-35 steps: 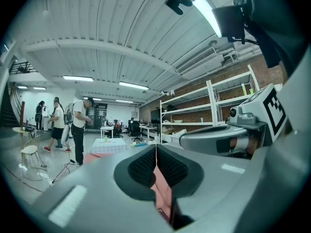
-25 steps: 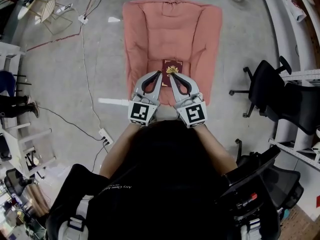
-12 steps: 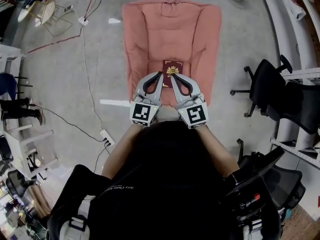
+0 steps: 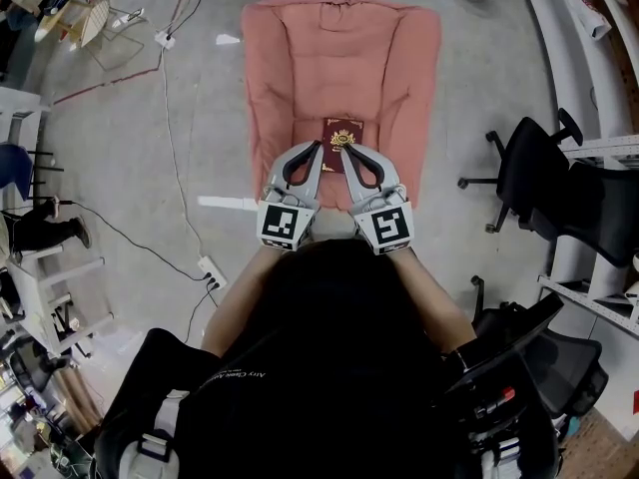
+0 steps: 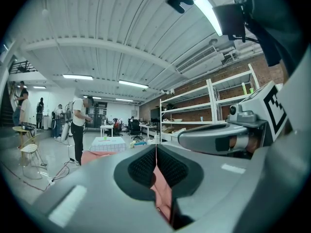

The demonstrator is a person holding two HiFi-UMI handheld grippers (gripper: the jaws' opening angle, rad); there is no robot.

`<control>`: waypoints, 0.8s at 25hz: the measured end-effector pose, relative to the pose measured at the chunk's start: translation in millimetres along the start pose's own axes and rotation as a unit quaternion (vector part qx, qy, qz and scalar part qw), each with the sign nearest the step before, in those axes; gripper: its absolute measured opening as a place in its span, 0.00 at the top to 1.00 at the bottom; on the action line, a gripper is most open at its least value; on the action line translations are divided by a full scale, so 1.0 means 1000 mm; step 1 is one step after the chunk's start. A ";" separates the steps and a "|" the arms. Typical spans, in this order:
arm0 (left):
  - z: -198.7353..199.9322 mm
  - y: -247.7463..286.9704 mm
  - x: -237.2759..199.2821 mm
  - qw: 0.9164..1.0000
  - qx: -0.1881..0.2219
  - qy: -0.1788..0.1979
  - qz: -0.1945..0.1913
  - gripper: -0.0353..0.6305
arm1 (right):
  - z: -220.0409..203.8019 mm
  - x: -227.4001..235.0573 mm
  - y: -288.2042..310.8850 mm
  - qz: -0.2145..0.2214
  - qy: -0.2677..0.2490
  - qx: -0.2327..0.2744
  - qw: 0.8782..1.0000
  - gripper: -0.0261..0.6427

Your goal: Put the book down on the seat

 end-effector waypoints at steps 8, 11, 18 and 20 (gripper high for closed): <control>-0.002 0.001 0.001 1.000 -0.002 -0.002 0.003 0.94 | -0.004 0.004 -0.001 -0.009 -0.002 -0.004 1.000 0.95; -0.002 0.002 0.003 1.000 -0.003 -0.002 0.000 0.94 | -0.005 0.004 -0.002 -0.009 0.000 -0.002 1.000 0.95; -0.002 -0.001 0.008 1.000 -0.006 0.007 -0.007 0.94 | -0.004 -0.008 -0.004 0.006 -0.003 -0.007 1.000 0.95; -0.002 -0.003 0.009 1.000 -0.015 0.001 -0.010 0.94 | -0.002 -0.009 -0.004 0.008 -0.003 -0.005 1.000 0.95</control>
Point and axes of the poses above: the fingertips, and each gripper's own axes: y forward along the fingers, x to its right, z out of its top, the point moved 4 cm from there along -y, backward along the fingers, and after that the axes turned 15 degrees about -x, right-handed, at the moved point
